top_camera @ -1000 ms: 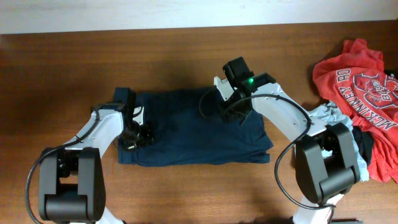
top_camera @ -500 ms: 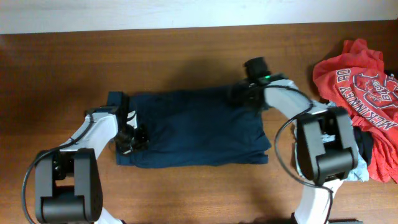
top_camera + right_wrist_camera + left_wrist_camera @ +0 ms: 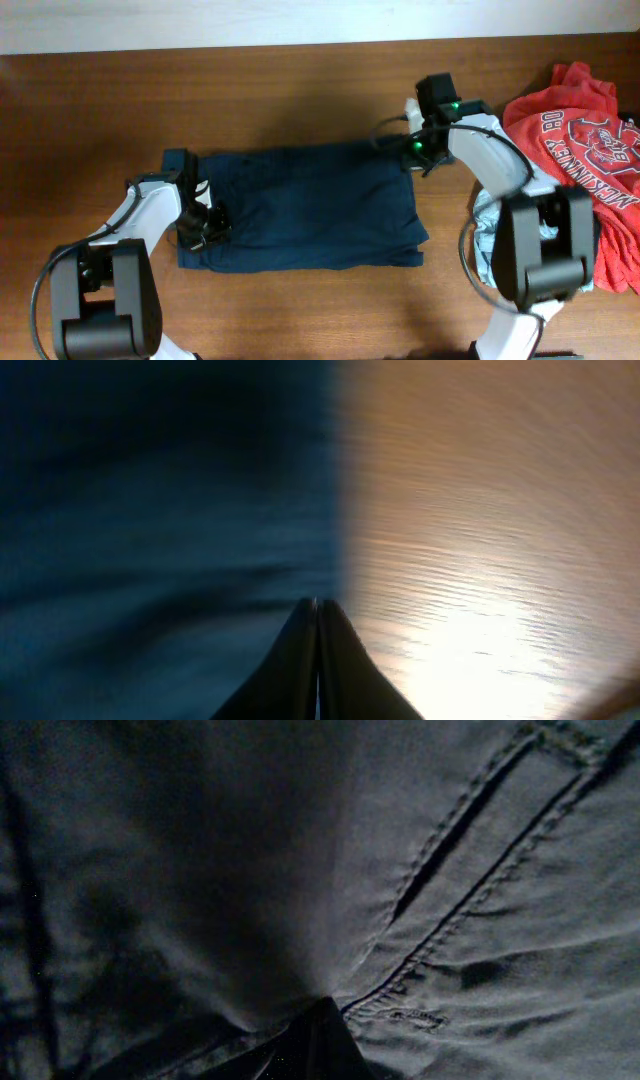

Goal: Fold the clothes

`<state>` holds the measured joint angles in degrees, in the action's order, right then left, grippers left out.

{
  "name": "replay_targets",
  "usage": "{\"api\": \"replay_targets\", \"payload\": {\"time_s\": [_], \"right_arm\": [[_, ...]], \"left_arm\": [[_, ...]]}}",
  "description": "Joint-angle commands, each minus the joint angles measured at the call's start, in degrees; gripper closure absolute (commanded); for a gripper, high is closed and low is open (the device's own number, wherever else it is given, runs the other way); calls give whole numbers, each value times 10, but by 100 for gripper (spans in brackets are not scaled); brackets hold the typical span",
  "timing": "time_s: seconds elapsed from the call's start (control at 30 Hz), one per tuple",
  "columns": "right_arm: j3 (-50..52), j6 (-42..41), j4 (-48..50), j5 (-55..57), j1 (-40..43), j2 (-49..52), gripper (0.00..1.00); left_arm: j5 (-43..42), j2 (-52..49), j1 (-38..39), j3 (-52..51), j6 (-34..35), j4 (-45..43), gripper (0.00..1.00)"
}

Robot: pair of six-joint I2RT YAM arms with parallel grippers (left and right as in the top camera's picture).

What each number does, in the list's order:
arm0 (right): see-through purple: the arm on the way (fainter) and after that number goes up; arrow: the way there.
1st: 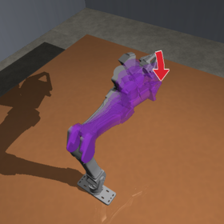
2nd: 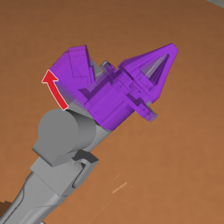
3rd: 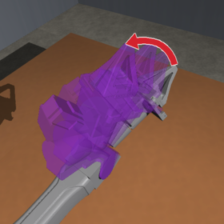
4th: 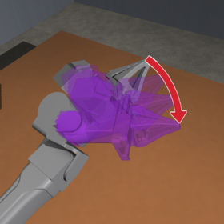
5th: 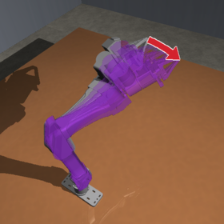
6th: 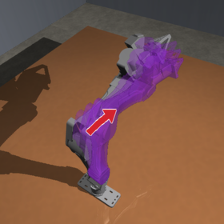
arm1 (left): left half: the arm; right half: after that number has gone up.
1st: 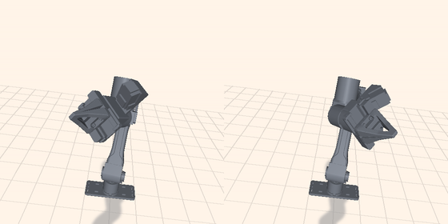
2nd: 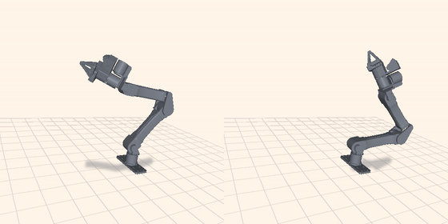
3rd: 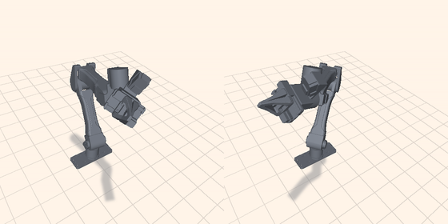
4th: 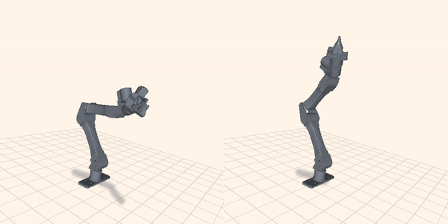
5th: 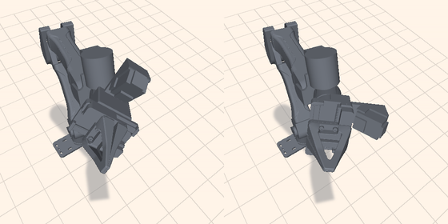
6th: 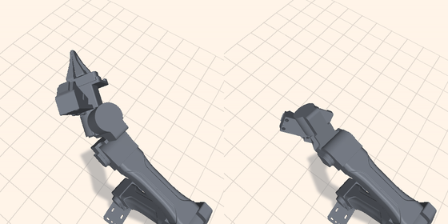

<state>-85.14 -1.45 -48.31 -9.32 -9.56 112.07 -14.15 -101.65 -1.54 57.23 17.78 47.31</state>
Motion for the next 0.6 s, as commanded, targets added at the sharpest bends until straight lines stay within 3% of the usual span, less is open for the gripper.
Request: {"api": "replay_targets", "payload": {"time_s": [0.0, 0.13, 0.23, 0.33, 0.57], "right_arm": [[-20, 114, -15, -179, -69, -43, 96], [-13, 212, -16, -137, -150, -11, 96], [-13, 229, -2, -39, -187, 17, 96], [-13, 323, -3, -68, -213, 47, 96], [-13, 451, -9, -83, -257, 73, 96]], "left_arm": [[32, 23, -7, 1, -7, -6, 99], [31, 23, -7, 1, -7, -15, 98], [12, 23, -7, 1, -7, -19, 99], [-11, 23, 0, 1, -7, -40, 98], [-17, 23, 35, 1, -7, -57, 99]]}}
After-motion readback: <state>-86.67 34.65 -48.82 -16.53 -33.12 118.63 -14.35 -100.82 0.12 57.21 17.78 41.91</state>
